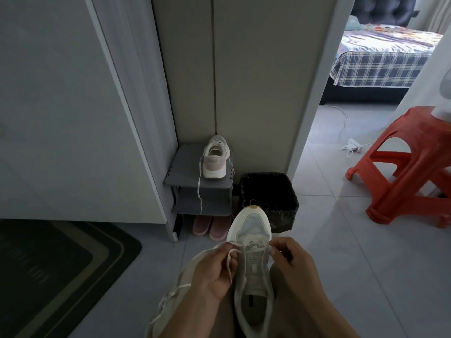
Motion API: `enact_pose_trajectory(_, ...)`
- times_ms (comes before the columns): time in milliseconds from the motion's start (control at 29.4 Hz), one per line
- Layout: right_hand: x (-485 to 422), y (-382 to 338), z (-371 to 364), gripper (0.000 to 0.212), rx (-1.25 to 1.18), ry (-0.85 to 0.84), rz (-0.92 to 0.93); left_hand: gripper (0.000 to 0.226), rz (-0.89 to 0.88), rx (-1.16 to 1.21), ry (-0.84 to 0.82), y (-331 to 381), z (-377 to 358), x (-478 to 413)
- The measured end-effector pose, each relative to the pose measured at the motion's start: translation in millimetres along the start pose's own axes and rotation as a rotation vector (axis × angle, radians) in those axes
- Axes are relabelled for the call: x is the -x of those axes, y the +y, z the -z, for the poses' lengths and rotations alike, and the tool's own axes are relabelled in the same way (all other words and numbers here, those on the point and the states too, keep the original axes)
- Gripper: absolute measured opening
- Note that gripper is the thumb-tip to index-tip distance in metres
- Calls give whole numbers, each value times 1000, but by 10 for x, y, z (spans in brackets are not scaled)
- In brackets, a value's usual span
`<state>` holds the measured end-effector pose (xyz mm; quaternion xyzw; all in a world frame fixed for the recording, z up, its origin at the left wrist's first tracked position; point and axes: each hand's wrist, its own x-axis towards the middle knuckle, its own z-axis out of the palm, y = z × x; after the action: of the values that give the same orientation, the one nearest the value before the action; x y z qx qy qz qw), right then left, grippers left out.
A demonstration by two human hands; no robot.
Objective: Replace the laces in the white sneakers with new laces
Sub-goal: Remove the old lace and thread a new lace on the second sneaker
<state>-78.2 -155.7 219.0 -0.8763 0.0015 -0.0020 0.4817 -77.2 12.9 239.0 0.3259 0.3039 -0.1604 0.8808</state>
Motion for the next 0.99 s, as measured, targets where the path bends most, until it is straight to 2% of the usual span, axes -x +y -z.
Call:
enact_pose_trajectory(68, 3, -35, 10, 24, -23, 1, 12, 9, 19, 55, -12, -14, -1, 21)
enact_pose_trajectory(136, -5, -97, 22, 25, -58, 8, 30, 11, -55, -11, 27, -32, -3, 58)
enact_pose_trajectory(238, -18, -227, 20, 25, -40, -27, 92, 11, -438, -430, 232, -10, 36, 64)
enact_pose_trajectory(272, -34, -269, 0, 21, 4, -42, 133, 10, -543, -538, 252, 15, 38, 81)
enact_pose_trajectory(340, -86, -363, -76, 13, 118, -83, 202, 9, -633, -600, 212, 80, 35, 120)
enact_pose_trajectory(442, -166, -498, -266, 30, 413, -157, 270, 7, -675, -658, 143, 125, 8, 168)
enact_pose_trajectory(544, -215, -629, -369, 25, 562, -128, 308, 6, -751, -711, 110, 137, 18, 187)
enact_pose_trajectory(715, -314, -743, -269, 18, 331, -153, 267, 23, -729, -776, 65, 237, 199, 97)
enact_pose_trajectory(817, -294, -910, -136, 13, 179, -185, 298, 27, -753, -1135, -25, 193, 238, -14)
enact_pose_trajectory(885, -266, -1047, -62, 12, 79, -185, 319, 11, -781, -1258, -60, 121, 174, -39)
enact_pose_trajectory(987, -221, -1260, 17, 12, -131, -215, 291, 38, -958, -1417, -44, 27, 93, -111)
